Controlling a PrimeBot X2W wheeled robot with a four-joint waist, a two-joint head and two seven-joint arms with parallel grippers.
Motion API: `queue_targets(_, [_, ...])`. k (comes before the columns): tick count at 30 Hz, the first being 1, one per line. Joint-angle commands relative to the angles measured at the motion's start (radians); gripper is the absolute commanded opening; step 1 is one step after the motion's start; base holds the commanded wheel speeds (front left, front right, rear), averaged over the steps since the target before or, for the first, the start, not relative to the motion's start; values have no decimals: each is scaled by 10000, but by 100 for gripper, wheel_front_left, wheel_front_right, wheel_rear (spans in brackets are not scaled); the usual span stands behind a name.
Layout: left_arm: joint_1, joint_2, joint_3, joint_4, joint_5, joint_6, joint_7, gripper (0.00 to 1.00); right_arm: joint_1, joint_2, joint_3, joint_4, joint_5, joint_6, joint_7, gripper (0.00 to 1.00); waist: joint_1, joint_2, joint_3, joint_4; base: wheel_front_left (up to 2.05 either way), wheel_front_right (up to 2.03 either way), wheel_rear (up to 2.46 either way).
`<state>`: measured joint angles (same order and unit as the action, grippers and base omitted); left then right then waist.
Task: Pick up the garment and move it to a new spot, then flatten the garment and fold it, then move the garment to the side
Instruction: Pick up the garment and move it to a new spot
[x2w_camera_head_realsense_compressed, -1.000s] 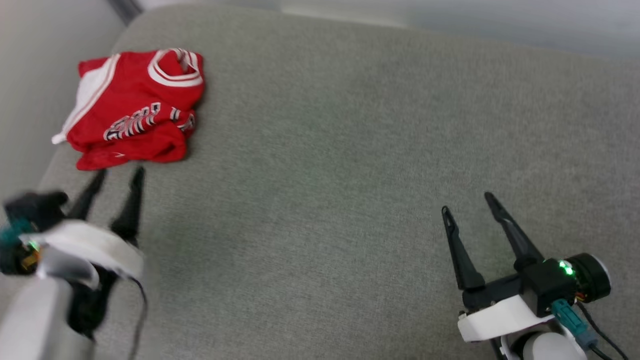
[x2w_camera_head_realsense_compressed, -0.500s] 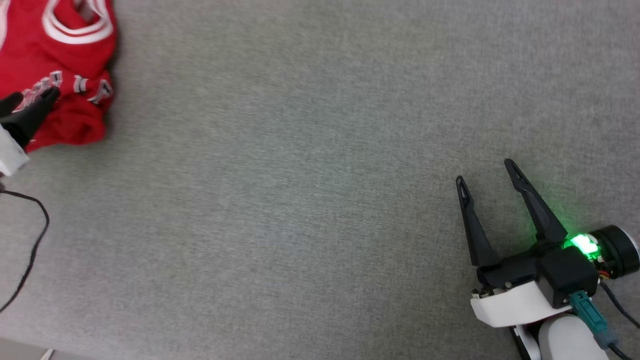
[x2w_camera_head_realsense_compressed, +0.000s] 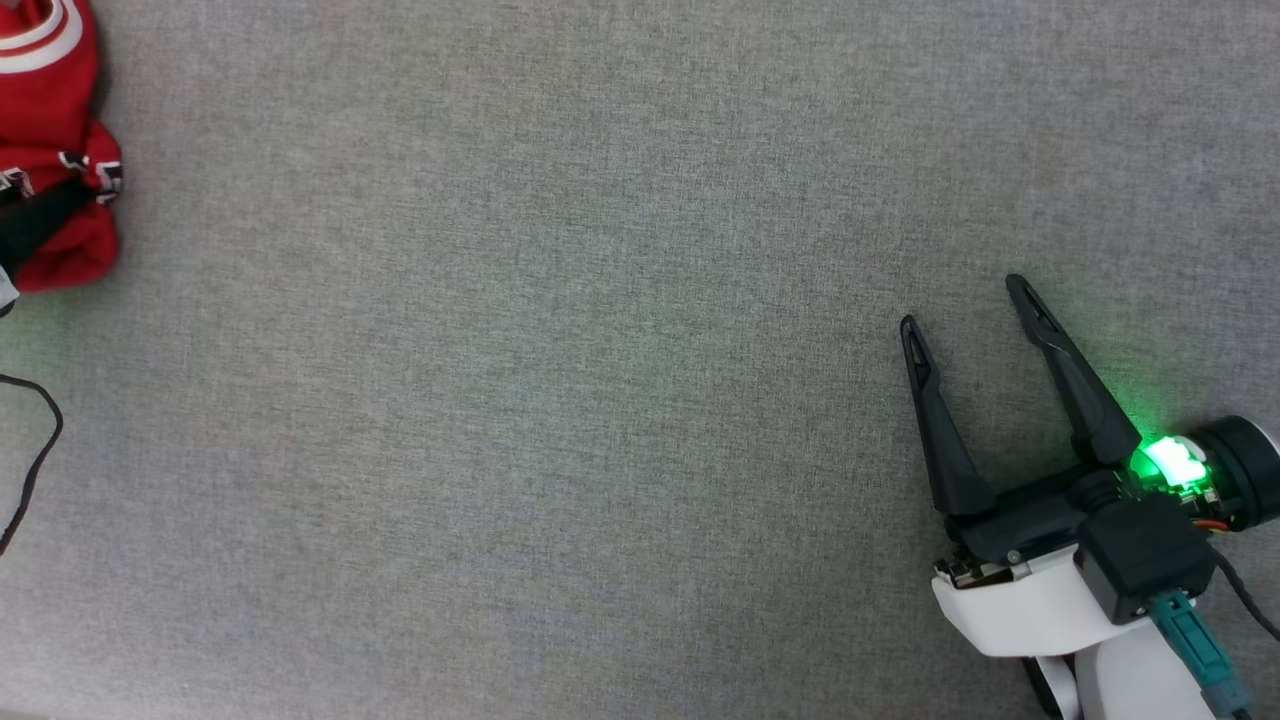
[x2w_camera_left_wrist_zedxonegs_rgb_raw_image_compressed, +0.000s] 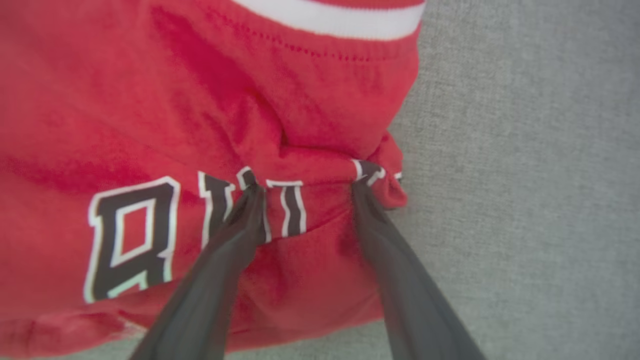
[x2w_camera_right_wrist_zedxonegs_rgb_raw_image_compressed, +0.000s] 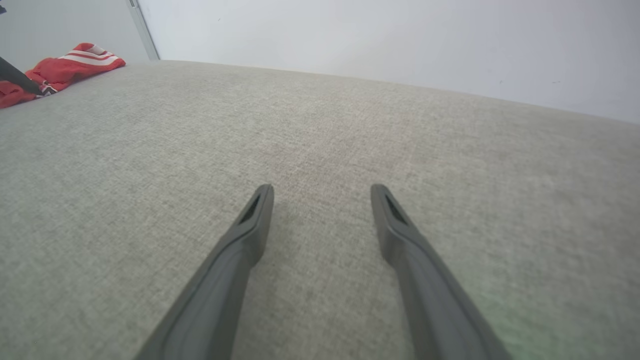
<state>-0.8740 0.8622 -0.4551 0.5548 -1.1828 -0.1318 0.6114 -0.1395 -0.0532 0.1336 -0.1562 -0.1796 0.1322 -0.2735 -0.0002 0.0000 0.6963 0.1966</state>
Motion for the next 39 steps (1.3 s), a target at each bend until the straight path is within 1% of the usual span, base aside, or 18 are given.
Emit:
queue_targets(1, [248,-341,-425,238,-48,33,68,0,56,-235,-388,667,-87,-27,162,100,2,0,-63,2,0,0,0])
queue_targets(5, [174,-233,-613,247,-192,29,-615,0,0,-203,-331,703,-52,-27,152,100,2,0,-432,26,0,0,0])
queue_targets(7, [182,-18,-849,71,-34,27,-1008,0,-57,-180,-275,734,-2,-26,141,100,2,0,-726,27,0,0,0])
queue_targets(9, [200,245,-1145,-155,158,27,-1479,0,-128,-142,-251,760,48,-24,112,100,2,0,-1087,-6,0,0,0])
queue_targets(14, [356,550,-1666,-954,282,27,-2861,0,-56,-21,-225,1058,248,-18,81,100,2,0,-2262,-109,0,0,0])
queue_targets(18, [594,533,-2096,-1596,287,25,-3666,0,213,20,-176,1388,456,-20,81,100,2,0,-3290,-199,0,0,0])
queue_targets(21, [654,530,-2312,-2076,374,25,-4076,0,365,35,-104,1530,587,-18,81,100,2,0,-3886,-295,0,0,0])
queue_targets(24, [717,354,-2512,-2477,590,25,-4423,0,486,39,-89,1639,836,-18,81,100,2,0,-4429,-447,0,0,0])
queue_targets(26, [794,117,-2625,-2746,638,25,-4609,0,557,39,-127,1651,1025,-18,81,100,2,0,-4783,-595,0,0,0])
queue_targets(29, [935,-262,-2737,-3316,751,208,-4856,0,671,38,-190,1701,1169,-18,81,100,2,0,-5201,-895,0,0,0])
queue_targets(33, [1018,-1004,-2880,-4286,863,765,-5124,0,753,38,-351,1651,1367,-18,81,100,2,0,-5531,-1345,0,0,0])
queue_targets(39, [1195,-2112,-3222,-5351,1048,1599,-5368,0,673,36,-616,1476,1469,-18,80,100,2,0,-5564,-2136,0,0,0])
